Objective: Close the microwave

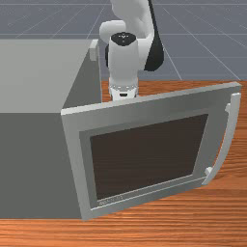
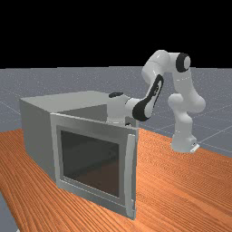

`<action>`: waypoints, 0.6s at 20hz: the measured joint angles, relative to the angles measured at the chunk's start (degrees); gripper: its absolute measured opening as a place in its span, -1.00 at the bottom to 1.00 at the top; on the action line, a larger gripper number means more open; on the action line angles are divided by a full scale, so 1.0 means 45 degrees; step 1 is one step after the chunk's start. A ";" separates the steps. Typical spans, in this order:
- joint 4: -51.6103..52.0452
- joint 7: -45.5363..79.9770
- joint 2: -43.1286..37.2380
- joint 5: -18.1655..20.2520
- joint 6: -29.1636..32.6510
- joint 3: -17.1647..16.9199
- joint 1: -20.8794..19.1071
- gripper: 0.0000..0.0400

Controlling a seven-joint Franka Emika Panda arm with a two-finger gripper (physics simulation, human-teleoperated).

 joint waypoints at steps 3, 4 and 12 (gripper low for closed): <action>0.0000 0.0000 0.0000 0.0000 0.0000 0.0000 0.0000 -0.55; 0.0000 0.0000 0.0000 0.0000 0.0000 0.0000 0.0000 -0.73; -0.1383 0.0857 0.2385 -0.0484 0.3611 -0.0351 0.0650 0.94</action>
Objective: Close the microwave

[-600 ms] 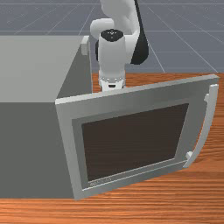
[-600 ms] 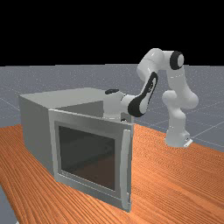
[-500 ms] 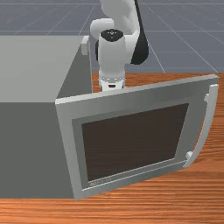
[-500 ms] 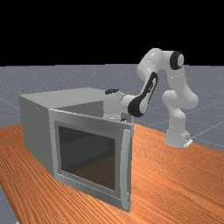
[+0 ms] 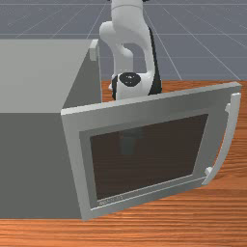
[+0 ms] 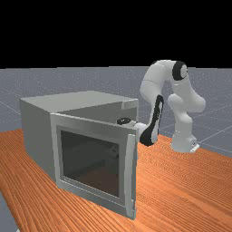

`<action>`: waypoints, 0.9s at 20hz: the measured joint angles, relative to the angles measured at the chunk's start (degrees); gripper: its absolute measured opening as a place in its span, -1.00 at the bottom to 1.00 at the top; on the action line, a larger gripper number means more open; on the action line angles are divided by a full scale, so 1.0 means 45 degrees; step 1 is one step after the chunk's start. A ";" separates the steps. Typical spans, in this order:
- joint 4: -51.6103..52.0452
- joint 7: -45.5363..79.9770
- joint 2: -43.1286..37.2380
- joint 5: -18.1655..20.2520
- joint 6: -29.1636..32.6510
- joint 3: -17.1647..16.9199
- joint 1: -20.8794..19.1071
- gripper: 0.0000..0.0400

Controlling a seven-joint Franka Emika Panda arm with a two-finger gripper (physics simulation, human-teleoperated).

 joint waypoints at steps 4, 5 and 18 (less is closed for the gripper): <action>-0.1138 -0.0006 -0.1113 0.0281 -0.0305 0.0327 0.0040 0.99; -0.1280 0.0156 -0.1579 0.0124 -0.0545 0.0220 0.0155 1.00; -0.3646 0.0335 -0.9268 0.0039 -0.5932 0.0423 0.0173 1.00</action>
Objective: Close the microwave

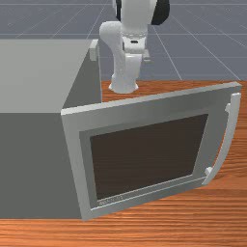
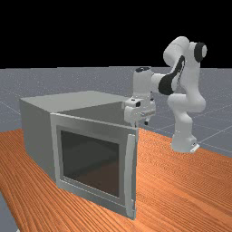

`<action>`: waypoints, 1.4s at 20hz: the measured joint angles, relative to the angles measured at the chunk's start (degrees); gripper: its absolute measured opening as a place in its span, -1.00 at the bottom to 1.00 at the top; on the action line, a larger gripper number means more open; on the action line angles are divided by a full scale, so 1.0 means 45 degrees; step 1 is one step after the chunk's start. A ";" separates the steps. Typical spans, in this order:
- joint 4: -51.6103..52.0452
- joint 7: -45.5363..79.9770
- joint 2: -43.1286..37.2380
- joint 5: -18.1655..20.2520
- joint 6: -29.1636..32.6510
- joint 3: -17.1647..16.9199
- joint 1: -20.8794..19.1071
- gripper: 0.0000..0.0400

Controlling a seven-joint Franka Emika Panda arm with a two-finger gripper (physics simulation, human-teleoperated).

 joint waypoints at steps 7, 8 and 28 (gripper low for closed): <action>0.3946 -0.0263 -0.1106 0.0202 -0.4941 -0.0039 0.0037 1.00; 0.4474 -0.0282 -0.0807 0.0203 -0.5002 -0.0045 0.0038 1.00; 2.0467 0.0574 1.0450 0.0104 -0.9997 0.0077 0.0935 1.00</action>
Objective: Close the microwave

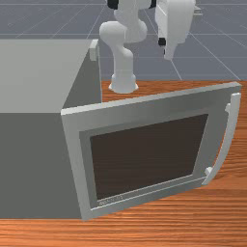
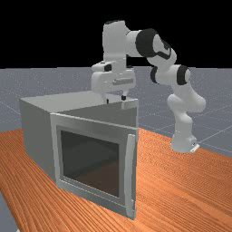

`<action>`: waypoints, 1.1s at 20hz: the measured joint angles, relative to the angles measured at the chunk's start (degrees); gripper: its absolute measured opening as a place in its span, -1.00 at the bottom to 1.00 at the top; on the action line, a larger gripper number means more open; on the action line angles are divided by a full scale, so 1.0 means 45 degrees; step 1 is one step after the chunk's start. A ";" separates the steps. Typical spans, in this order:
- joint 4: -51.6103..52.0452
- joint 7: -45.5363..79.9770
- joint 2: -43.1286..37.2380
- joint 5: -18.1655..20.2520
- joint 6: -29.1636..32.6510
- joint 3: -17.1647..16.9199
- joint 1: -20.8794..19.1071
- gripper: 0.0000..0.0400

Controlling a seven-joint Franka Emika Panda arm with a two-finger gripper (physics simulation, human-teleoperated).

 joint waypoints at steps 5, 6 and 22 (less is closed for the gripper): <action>-0.0467 0.0999 0.0159 -0.0100 0.0736 0.0057 0.0620 1.00; 0.0505 0.1262 0.0707 -0.0124 0.0316 0.0094 0.0890 1.00; -0.6523 0.1927 -0.1560 -0.0943 0.8185 -0.0185 0.1248 0.20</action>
